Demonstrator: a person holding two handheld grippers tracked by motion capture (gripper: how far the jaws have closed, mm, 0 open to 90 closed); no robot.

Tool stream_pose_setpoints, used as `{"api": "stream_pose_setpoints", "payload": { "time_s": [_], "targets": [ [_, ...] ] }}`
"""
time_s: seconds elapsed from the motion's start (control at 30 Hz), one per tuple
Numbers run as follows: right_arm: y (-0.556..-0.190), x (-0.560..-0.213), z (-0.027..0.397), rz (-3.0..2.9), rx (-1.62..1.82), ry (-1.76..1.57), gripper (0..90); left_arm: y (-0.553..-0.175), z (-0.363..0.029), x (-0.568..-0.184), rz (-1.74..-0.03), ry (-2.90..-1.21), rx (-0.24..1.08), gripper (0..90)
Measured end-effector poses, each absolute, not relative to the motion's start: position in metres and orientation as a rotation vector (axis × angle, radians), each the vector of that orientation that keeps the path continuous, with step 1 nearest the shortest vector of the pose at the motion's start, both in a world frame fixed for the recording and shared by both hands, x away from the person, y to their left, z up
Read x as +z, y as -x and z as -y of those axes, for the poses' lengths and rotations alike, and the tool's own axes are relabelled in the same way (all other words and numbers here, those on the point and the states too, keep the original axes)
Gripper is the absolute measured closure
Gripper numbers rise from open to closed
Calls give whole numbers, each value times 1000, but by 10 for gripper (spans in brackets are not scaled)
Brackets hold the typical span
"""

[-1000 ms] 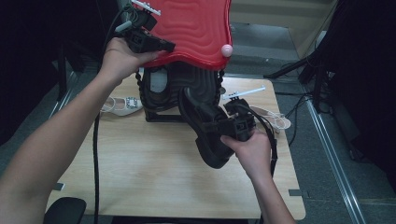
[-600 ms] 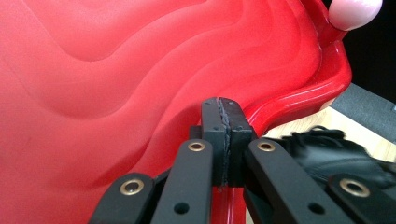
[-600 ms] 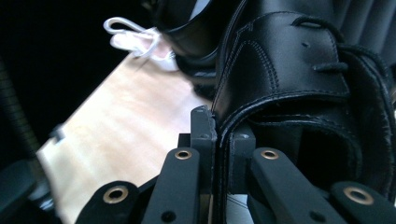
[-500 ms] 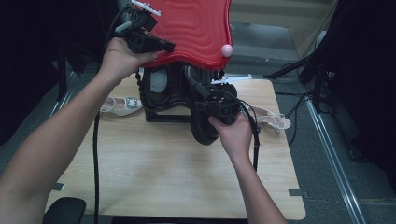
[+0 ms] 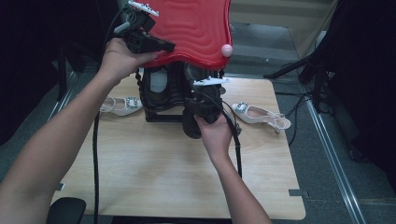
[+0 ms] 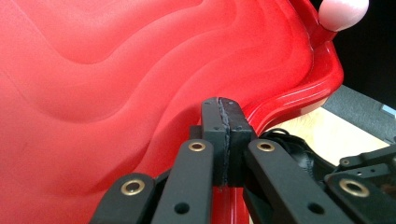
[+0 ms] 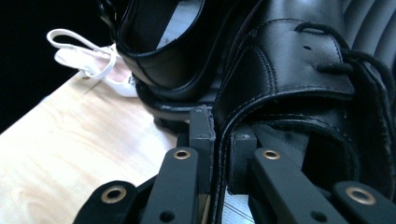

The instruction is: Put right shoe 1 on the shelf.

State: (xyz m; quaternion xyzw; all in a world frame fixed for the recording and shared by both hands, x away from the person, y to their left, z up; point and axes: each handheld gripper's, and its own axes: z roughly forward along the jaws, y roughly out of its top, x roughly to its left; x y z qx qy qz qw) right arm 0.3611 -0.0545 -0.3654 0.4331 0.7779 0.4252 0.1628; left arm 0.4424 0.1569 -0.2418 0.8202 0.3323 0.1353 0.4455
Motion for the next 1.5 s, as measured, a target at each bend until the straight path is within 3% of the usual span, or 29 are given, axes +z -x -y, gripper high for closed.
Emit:
{"api": "stream_pose_setpoints", "payload": {
  "time_s": [0.57,0.73,0.83,1.1,1.5],
  "targets": [
    [-397,-380,46,-2122,1176,-1245,850,-443,-157,-241,-837,-2031,318,900],
    [-398,-386,43,-2154,1154,-1234,800,-443,-158,-241,-827,-2039,328,900],
    [-399,-384,47,-2160,1216,-1264,709,-443,-158,-241,-826,-2037,331,900],
    [-384,-374,53,-2194,1260,-1240,660,-443,-158,-242,-842,-2027,324,900],
    [-345,-359,80,-2271,1342,-1176,868,-443,-158,-242,-853,-2022,315,900]
  ]
}}
